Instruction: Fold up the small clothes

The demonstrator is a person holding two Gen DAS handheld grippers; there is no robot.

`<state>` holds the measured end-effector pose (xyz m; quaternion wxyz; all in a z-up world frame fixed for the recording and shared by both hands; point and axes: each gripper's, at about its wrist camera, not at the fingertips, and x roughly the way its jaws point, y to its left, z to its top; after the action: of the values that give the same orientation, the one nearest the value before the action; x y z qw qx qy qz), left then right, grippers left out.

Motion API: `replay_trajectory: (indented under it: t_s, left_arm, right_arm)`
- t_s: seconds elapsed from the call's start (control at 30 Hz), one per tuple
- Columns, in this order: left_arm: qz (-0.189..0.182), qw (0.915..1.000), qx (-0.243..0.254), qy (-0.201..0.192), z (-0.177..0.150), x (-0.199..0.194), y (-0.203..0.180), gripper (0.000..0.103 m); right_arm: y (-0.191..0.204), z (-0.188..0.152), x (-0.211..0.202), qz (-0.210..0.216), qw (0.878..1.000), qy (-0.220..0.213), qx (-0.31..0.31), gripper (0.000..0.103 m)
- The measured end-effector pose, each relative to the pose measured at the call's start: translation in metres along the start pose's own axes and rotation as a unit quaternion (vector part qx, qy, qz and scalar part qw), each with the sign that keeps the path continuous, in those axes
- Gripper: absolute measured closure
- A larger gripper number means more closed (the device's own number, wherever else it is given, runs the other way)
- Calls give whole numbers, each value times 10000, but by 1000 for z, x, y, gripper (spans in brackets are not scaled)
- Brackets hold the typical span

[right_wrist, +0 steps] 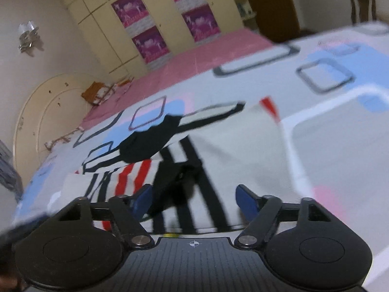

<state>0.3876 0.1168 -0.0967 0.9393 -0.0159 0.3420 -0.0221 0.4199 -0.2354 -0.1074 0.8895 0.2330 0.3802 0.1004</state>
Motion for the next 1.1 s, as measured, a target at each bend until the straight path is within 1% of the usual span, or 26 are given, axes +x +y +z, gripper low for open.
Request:
replay_trajectory:
  t_s: [0.07,0.13,0.2,0.23,0.27,0.3,0.33,0.4,0.47,0.53,0.57,0.6,0.67,0.73,0.77,0.83,0.87,0.9,0.93,0.97,1.0,1.03,1.07,1.1]
  left_arm:
    - [176,9995,-3,264,-13,-1,25,60]
    - [128,9983,56,571,-20,9,36,60]
    - [89,9982,193,563,-20,17,38,60]
    - [57,9982,223,551,-18,22,38,60]
    - [79,9985,244,486,-15,25,38,63]
    - [166,9988,255,371,-13,28,38,68]
    - [207,9992,167,282,-11,31,41,71]
    - [90,9996,-163,204,-8,32,51,79]
    - [1,9996,-138,264,-10,32,56,82]
    - [-68,9993,-49,365,-14,36,58,82]
    - [-98,9992,-22,395,-15,38,58,82]
    - [-119,9990,-9,422,-14,39,59,82]
    - [-133,9987,50,494,-12,41,59,82]
    - [-157,9983,131,553,-11,41,58,82]
    - [-186,9977,190,616,-11,42,58,79]
    - [-313,9958,366,774,-9,36,60,69]
    - [-503,9949,391,780,-9,27,63,59]
    - [-667,9950,398,632,-9,13,67,49]
    - [-682,9962,367,391,-8,-2,68,48]
    - [-611,9975,283,194,-4,-12,67,48]
    - [-614,9980,134,71,0,-16,65,48]
    - [-751,9971,-85,-48,4,-16,61,48]
    - [-923,9954,-216,-118,7,-11,53,49]
    - [-999,9948,-197,-72,10,-1,42,49]
  right_arm:
    - [-4,3,18,55,9994,166,304,43]
    - [-6,6,35,110,9983,275,499,43]
    - [-4,9,50,120,9981,377,470,43]
    - [1,9,56,48,9987,373,358,43]
    - [4,10,60,-30,9990,360,253,57]
    - [8,11,62,-100,9992,375,134,91]
    - [10,12,65,-167,9988,449,46,98]
    - [13,12,57,-198,9992,356,-35,98]
    - [24,9,35,-209,9990,-6,-386,98]
    - [30,2,15,-219,9975,-257,-620,98]
    - [29,-5,13,-326,9966,-258,-708,98]
    - [27,-11,18,-451,9962,-143,-730,98]
    - [17,-22,31,-548,9971,189,-503,98]
    - [17,-27,32,-571,9973,152,-445,98]
    - [18,-28,31,-602,9971,126,-458,97]
    - [20,-27,25,-707,9961,38,-536,96]
    - [22,-25,17,-797,9950,-78,-593,82]
    - [25,-23,8,-909,9933,-277,-658,58]
    - [28,-20,-2,-951,9913,-498,-760,55]
    - [31,-15,-9,-942,9896,-636,-885,55]
    - [35,-13,-11,-940,9887,-660,-959,55]
    - [39,-10,-8,-884,9890,-617,-1009,56]
    - [45,-8,-2,-730,9904,-497,-1063,59]
    - [52,-9,7,-592,9907,-335,-1174,75]
